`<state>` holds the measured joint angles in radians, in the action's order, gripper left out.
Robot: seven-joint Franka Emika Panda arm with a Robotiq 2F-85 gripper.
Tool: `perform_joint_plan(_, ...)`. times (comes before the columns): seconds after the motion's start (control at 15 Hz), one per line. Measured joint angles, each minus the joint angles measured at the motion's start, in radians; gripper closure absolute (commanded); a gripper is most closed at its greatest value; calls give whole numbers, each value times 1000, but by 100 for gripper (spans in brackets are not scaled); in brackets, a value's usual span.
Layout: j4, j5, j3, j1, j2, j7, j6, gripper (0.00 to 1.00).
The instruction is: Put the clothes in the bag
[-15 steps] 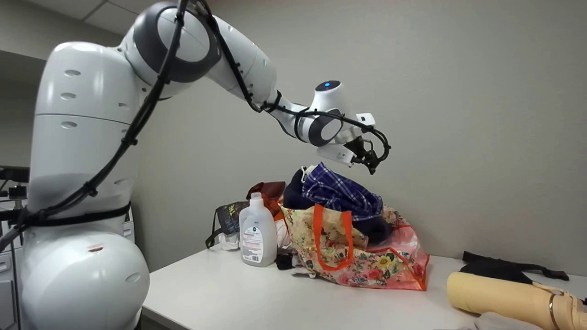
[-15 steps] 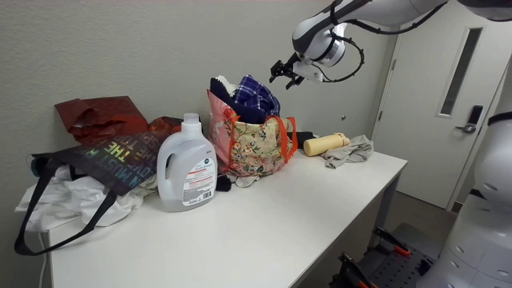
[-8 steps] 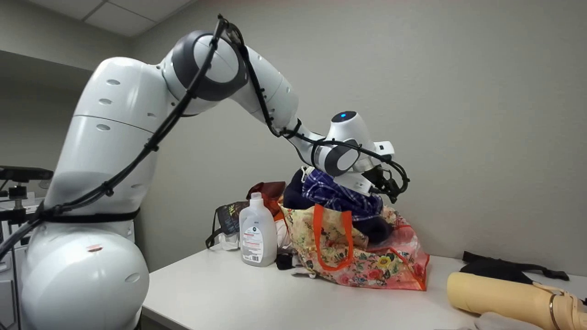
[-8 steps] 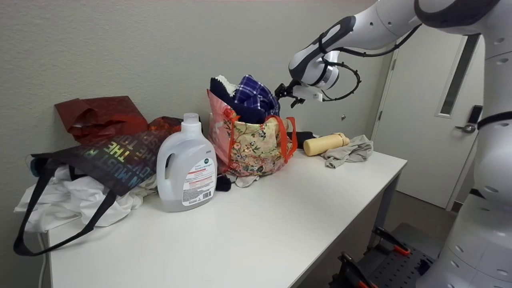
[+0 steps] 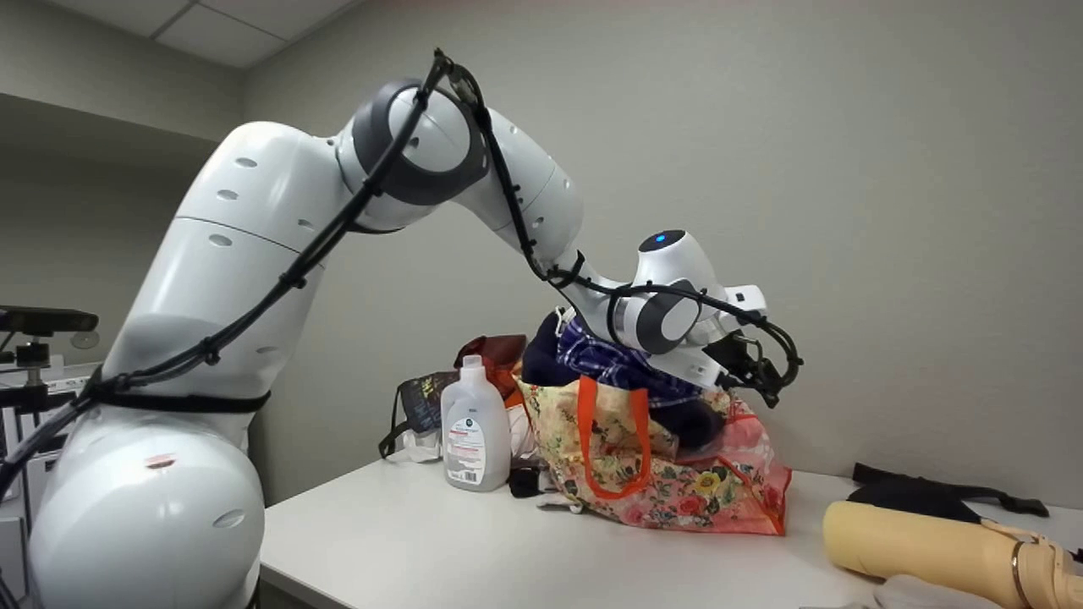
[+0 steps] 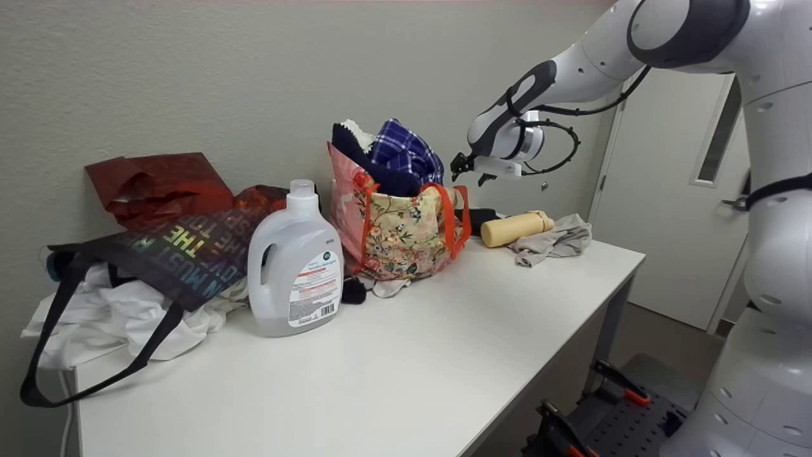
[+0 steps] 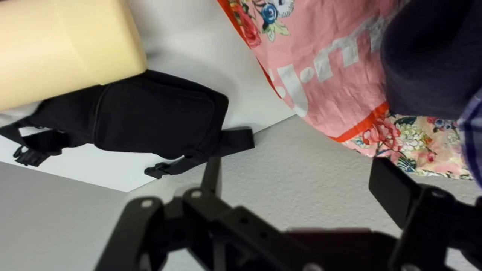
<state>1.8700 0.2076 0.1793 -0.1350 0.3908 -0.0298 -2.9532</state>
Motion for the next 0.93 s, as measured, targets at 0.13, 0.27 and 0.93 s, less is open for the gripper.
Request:
perform_joint_plan(0.13,-2,-2,-8,-2,6,0,41,0)
perform_joint_plan(0.27,-7,-2,-26,-5,7,0,99,0)
perform_joint_plan(0.93,-78,102,-145,-71,7,10,353,0)
